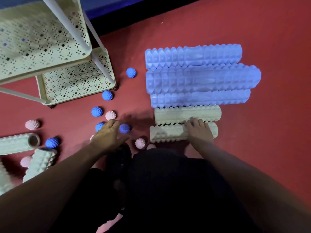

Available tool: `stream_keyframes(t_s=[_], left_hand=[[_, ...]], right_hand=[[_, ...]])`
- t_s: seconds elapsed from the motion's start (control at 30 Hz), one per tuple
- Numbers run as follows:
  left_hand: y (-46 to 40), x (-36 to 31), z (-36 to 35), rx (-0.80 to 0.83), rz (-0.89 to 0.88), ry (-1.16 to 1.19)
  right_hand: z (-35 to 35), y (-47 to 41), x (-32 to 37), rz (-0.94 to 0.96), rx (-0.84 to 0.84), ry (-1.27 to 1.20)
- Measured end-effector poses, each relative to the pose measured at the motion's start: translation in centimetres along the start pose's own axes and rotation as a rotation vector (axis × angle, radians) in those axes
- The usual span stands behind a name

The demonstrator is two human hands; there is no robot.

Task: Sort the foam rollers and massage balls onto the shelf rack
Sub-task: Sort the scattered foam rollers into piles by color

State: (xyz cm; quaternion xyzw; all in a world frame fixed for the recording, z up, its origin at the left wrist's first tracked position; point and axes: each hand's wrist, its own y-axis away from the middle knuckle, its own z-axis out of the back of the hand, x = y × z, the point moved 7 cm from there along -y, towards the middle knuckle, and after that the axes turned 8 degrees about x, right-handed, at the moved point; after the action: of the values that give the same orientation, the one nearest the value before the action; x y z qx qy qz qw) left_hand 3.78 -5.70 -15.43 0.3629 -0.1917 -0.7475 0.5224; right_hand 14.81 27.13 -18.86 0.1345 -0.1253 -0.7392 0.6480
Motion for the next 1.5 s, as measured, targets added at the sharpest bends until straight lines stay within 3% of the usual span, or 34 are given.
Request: stream_keyframes(t_s=[0.17, 0.3, 0.5, 0.7, 0.93, 1.2, 1.5], left_hand=[[0.6, -0.1, 0.5, 0.023, 0.005, -0.016], [2.4, -1.0, 2.8, 0.008, 0.001, -0.029], [8.4, -1.7, 10.8, -0.089, 0.002, -0.058], [17.7, -1.5, 20.6, -0.286, 0.019, -0.148], [30.6, 0.6, 25.5, -0.492, 0.054, -0.139], [40.0, 9.8, 25.1, -0.527, 0.219, -0.018], [39.1, 24.2, 19.1, -0.223, 0.414, 0.218]], right_hand=[[0.0, 0.3, 0.1, -0.047, 0.209, -0.072], [4.0, -0.9, 2.8, 0.099, 0.303, -0.233], [18.5, -2.9, 8.0, 0.260, 0.281, -0.317], [34.1, -0.9, 15.2, 0.405, 0.175, -0.213], [43.9, 7.2, 26.1, 0.558, 0.068, -0.067], [44.9, 13.1, 37.0, 0.672, 0.086, 0.037], [38.4, 8.8, 46.7, 0.712, 0.259, 0.125]])
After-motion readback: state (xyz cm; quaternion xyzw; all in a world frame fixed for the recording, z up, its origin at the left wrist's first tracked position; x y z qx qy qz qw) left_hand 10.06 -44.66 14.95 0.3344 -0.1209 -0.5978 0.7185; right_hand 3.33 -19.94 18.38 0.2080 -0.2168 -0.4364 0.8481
